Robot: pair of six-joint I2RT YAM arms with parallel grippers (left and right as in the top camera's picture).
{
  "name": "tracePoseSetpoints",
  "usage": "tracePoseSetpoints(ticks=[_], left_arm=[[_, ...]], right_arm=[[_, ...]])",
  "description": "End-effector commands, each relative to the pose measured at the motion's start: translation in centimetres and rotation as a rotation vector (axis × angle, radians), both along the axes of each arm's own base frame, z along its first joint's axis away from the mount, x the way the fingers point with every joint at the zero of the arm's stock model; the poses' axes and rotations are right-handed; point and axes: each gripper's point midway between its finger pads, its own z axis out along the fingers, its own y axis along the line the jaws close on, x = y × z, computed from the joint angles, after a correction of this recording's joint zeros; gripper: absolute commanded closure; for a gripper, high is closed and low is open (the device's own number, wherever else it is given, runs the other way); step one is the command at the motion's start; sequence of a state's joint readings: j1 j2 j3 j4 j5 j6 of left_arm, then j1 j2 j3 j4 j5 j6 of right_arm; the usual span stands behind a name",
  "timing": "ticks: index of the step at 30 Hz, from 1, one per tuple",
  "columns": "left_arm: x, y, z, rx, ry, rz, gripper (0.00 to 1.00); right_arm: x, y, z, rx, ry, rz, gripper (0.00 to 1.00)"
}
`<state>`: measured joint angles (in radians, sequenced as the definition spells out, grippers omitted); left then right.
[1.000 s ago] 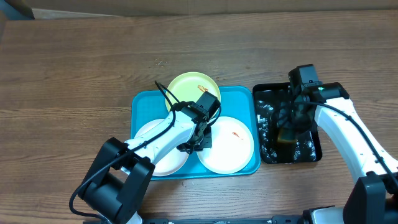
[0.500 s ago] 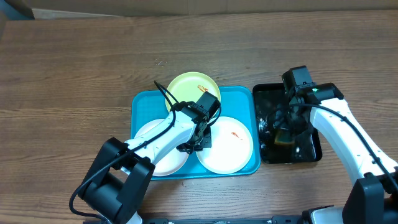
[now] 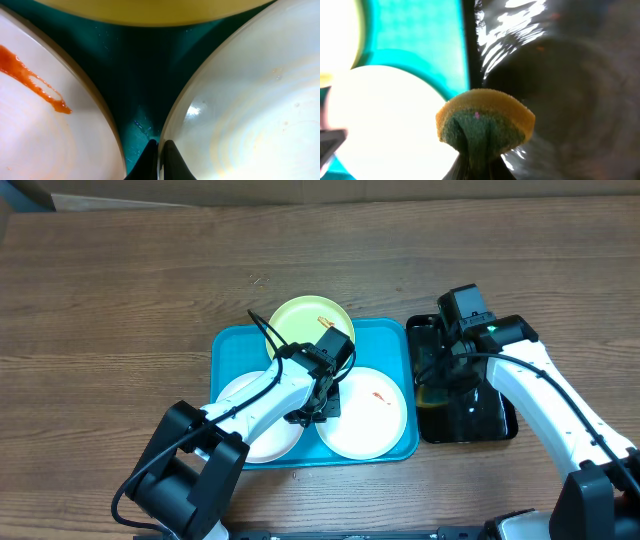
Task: Clean dirty plates on tray and stack at the side
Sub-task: 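Move the sponge onto the right white plate and scrub it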
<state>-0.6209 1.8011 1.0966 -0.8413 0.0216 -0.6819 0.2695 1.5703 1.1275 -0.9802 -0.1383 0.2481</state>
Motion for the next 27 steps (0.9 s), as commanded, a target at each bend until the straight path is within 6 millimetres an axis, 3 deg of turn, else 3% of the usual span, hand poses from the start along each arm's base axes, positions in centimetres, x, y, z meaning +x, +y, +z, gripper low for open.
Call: tracePoseSetpoints(ticks=[1, 8, 13, 18, 27], left_arm=[[0.8, 0.3, 0.1, 0.012, -0.018, 0.032, 0.96], [0.8, 0.2, 0.1, -0.004, -0.008, 0.033, 0.96], [0.7, 0.3, 0.1, -0.003, -0.007, 0.025, 0.96], [0.7, 0.2, 0.1, -0.006, -0.005, 0.024, 0.96], [0.7, 0.2, 0.1, -0.006, -0.005, 0.020, 0.96]], right_arm=[[0.1, 2.5, 1.1, 0.108, -0.015, 0.070, 0.96], [-1.0, 4.9, 0.7, 0.004, -0.064, 0.249, 0.96], [-1.5, 5.0, -0.3, -0.174, -0.126, 0.319, 0.96], [-1.7, 6.8, -1.2, -0.194, -0.188, 0.375, 0.96], [-0.9, 6.2, -2.7, -0.260, -0.264, 0.363, 0.96]])
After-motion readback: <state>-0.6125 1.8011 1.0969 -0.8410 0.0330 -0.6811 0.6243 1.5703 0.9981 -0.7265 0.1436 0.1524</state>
